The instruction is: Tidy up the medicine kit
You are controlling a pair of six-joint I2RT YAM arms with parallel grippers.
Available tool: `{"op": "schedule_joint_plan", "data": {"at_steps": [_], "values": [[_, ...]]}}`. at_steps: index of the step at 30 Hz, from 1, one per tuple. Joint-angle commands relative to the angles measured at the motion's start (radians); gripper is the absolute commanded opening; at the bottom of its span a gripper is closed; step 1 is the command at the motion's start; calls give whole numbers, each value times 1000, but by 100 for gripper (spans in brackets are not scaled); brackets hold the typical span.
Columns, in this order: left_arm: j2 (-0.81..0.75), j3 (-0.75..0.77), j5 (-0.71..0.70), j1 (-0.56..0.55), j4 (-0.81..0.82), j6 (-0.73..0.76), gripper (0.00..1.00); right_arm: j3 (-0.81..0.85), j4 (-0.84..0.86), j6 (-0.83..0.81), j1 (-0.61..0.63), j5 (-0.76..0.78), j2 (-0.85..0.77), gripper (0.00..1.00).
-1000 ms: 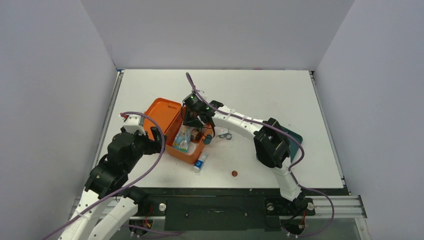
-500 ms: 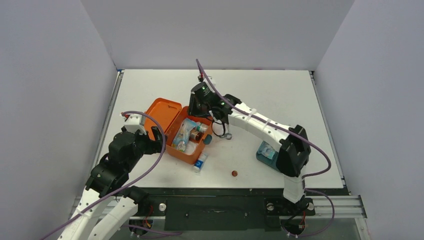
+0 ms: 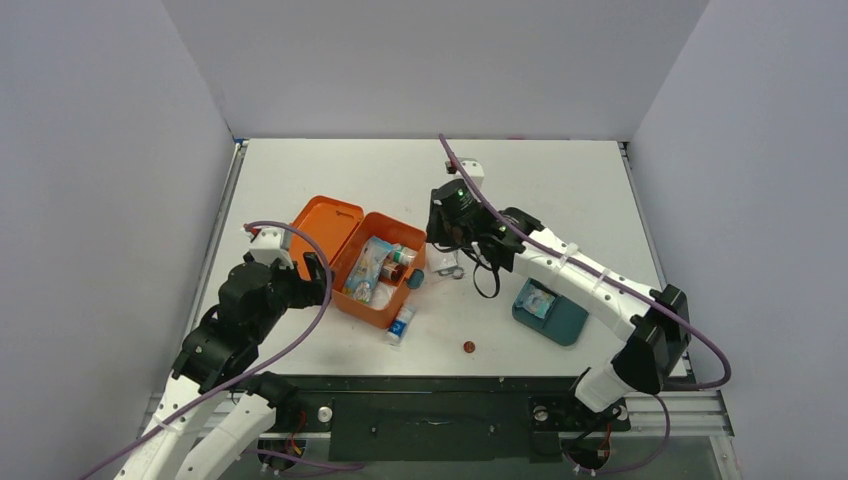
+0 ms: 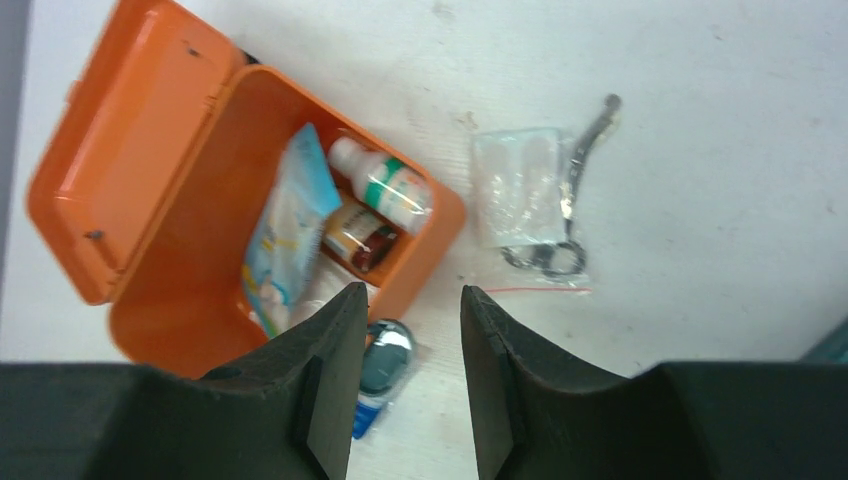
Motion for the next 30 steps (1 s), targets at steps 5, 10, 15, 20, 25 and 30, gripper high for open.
{"op": "schedule_joint_plan", "data": {"at_steps": [5,10,15,20,25,30], "values": [[9,3,-17,-4,39,8,78,-177,20,-49,-92,26,-121,40],[15,2,-21,-4,38,7,78,-261,65,-50,-152,-44,-117,48],[19,1,-19,-4,40,7,78,-269,84,-56,-177,-79,-69,48],[31,1,-6,-4,41,9,78,-268,113,-54,-199,-101,13,48],[29,-1,-3,-4,43,9,78,-266,168,-31,-212,-155,85,47],[38,-1,2,-4,44,10,78,-240,187,-18,-224,-167,167,46]]}}
